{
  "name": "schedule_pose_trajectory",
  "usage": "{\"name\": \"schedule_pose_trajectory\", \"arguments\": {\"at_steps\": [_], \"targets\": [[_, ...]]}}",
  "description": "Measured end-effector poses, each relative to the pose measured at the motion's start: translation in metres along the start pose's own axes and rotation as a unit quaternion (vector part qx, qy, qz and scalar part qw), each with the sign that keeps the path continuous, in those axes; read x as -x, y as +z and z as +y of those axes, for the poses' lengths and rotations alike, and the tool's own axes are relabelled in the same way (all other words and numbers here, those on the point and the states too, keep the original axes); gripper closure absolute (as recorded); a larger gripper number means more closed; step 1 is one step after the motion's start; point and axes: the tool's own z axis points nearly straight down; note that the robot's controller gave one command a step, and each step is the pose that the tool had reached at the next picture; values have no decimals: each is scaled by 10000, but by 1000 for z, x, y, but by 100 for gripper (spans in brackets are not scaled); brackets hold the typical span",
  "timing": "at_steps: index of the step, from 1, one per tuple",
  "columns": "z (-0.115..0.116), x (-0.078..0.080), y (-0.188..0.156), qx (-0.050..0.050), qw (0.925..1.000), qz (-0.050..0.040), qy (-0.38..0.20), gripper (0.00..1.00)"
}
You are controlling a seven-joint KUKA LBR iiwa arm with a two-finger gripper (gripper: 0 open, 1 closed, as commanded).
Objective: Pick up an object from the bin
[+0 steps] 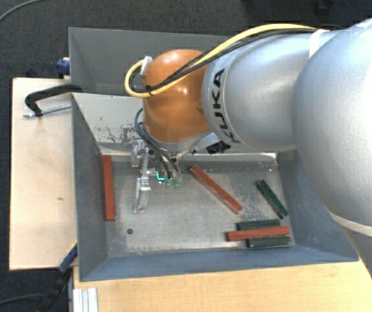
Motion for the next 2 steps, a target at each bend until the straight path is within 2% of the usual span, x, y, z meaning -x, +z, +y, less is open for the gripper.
{"name": "schedule_pose_trajectory", "arguments": {"at_steps": [1,2], "targets": [[-79,39,79,-19,9996,-18,-265,0],[-211,42,43,-6,9966,-70,824,0]]}}
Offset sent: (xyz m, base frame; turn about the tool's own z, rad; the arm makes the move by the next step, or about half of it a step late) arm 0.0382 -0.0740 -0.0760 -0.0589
